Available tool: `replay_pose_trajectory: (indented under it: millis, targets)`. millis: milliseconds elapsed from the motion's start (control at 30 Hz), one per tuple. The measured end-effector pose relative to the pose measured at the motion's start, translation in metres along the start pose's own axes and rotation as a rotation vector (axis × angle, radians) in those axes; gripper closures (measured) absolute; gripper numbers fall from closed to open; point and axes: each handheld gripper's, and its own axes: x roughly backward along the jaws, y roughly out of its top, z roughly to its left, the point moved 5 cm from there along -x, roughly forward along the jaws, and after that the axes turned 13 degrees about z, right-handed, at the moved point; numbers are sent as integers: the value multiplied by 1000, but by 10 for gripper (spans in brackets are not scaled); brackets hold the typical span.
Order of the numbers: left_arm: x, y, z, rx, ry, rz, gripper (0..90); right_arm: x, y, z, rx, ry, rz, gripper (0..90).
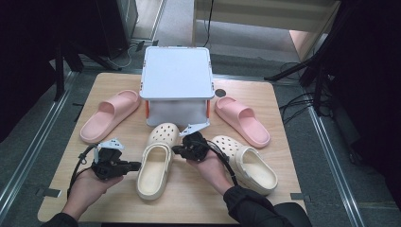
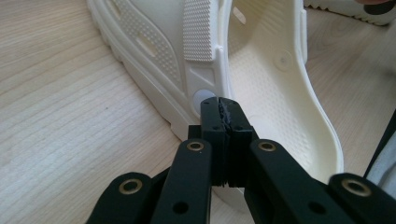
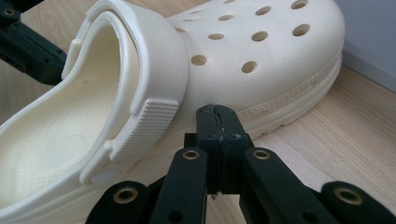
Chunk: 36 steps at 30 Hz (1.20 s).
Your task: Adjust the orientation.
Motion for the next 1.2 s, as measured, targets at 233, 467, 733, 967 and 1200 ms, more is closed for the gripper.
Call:
replay_pose_trajectory:
  millis: [233,467,733,967,1200]
  targets:
    - [-3,3,-5,-26,17,15,856,0,3,-8,-17,-3,-7,882]
    - [10,3,2,6,37,-35,619,8,0,-4,16,6,-10,779]
    - [22,4,12,38,64,-64,416,25,-11,-5,3,20,-3,681]
    - [26,10,19,21,41,-74,379,40,-25,-7,-7,40,-6,652]
    - [24,26,17,-19,5,-69,370,57,-41,-6,-17,44,-10,617]
